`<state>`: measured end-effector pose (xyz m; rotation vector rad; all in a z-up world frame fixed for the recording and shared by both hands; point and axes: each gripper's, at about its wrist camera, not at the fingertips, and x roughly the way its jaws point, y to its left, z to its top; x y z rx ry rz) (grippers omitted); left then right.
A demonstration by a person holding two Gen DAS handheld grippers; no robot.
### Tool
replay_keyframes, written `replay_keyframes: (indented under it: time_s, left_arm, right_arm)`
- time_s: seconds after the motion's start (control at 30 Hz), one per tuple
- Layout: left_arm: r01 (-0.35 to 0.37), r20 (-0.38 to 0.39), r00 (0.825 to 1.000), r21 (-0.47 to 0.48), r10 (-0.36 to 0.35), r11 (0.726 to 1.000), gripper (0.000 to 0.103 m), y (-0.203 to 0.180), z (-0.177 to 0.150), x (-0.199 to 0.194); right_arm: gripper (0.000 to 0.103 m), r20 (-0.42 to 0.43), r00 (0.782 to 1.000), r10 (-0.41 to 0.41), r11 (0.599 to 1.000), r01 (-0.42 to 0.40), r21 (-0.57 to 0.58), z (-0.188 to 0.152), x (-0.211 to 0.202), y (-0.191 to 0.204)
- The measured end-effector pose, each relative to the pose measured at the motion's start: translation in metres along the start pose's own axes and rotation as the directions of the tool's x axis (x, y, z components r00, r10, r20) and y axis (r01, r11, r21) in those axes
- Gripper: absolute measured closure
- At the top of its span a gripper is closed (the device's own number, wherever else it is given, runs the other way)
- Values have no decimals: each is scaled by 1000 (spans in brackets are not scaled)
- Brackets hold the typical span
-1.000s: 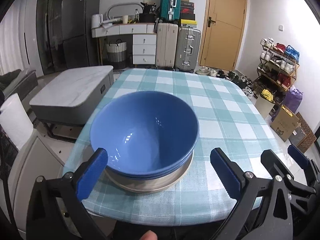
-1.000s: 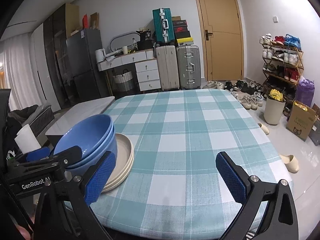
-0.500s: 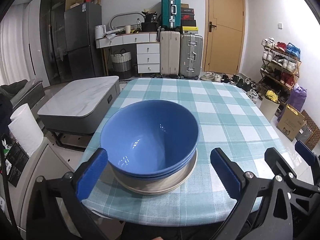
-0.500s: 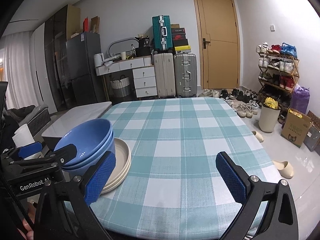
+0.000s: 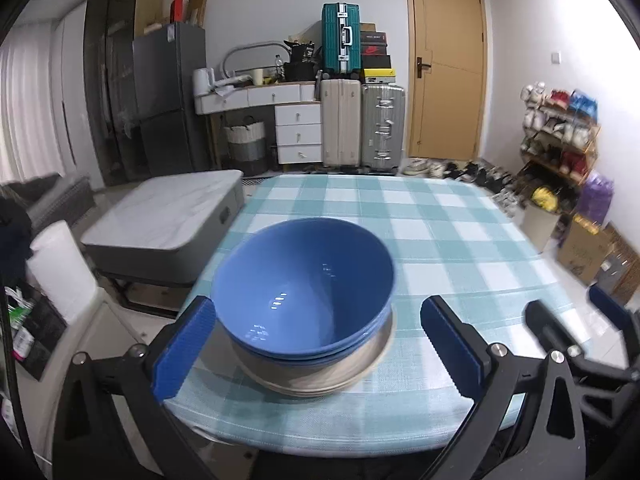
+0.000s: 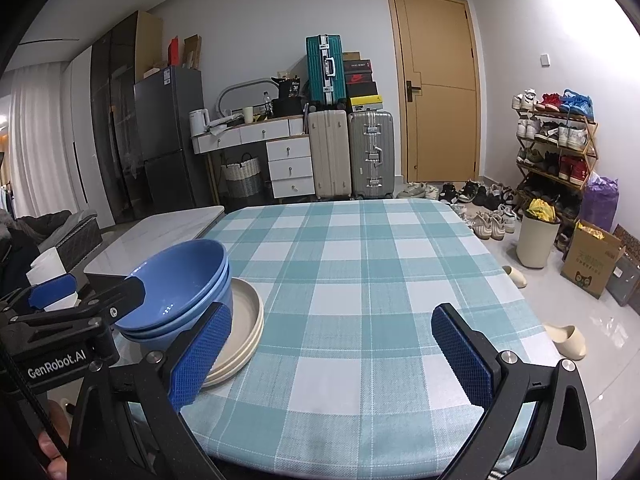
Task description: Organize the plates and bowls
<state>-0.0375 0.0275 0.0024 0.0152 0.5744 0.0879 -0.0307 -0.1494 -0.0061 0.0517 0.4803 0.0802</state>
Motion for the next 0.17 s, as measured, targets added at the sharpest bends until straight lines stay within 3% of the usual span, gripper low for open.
replay_keyframes:
  time_s: [0.17]
  left_arm:
    - [9, 7, 1000, 23, -9, 1000, 0, -4, -3, 0]
  right_arm:
    - [1, 5, 1000, -4, 1000, 4, 17, 0, -1, -5]
